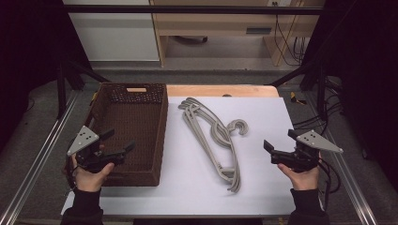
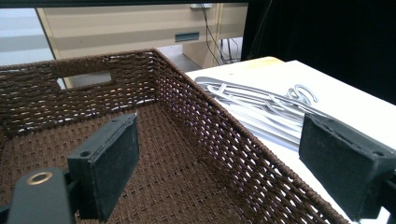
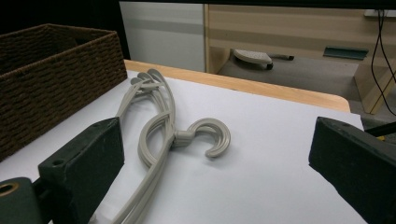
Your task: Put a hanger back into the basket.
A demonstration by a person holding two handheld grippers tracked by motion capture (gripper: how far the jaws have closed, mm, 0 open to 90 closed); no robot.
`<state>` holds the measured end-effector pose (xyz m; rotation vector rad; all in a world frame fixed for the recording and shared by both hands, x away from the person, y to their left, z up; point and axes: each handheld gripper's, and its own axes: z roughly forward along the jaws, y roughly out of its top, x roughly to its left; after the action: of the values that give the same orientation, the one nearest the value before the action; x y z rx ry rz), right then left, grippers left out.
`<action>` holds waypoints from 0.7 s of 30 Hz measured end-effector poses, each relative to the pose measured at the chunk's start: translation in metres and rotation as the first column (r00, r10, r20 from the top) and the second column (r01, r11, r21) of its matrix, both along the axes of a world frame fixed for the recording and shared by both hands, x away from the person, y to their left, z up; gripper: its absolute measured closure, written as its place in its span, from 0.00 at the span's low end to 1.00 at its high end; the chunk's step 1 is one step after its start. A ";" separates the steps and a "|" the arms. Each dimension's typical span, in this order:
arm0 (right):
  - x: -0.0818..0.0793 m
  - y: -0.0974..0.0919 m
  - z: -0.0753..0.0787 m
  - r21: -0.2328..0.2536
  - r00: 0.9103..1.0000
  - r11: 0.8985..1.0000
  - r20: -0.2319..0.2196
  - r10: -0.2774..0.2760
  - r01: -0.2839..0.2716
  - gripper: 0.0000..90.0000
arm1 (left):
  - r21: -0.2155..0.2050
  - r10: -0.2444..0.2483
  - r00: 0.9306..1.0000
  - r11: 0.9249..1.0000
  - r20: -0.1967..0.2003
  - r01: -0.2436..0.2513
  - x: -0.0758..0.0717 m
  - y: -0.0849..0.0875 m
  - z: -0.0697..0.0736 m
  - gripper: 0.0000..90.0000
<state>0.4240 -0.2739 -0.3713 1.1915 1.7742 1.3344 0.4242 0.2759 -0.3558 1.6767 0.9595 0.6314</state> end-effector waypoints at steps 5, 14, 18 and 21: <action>0.000 0.000 0.000 -0.006 1.000 1.000 -0.003 0.003 -0.003 0.04 | 0.010 -0.007 1.000 1.000 -0.004 0.007 0.001 -0.004 -0.001 0.13; 0.000 0.007 0.003 -0.032 1.000 0.999 -0.017 0.007 -0.007 0.08 | 0.021 -0.008 1.000 1.000 -0.013 0.008 0.005 -0.009 -0.003 0.14; 0.004 0.018 0.005 -0.076 0.998 0.997 -0.052 0.018 -0.022 0.10 | 0.022 -0.006 1.000 1.000 -0.016 0.006 0.006 -0.010 -0.003 0.14; 0.011 0.028 0.006 -0.098 0.996 0.994 -0.086 0.030 -0.038 0.12 | 0.023 -0.002 1.000 1.000 -0.016 0.003 0.007 -0.009 -0.003 0.14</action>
<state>0.4345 -0.2459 -0.3658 1.1839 1.9057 1.2158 0.4313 0.2668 -0.3586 1.7051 0.9644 0.6305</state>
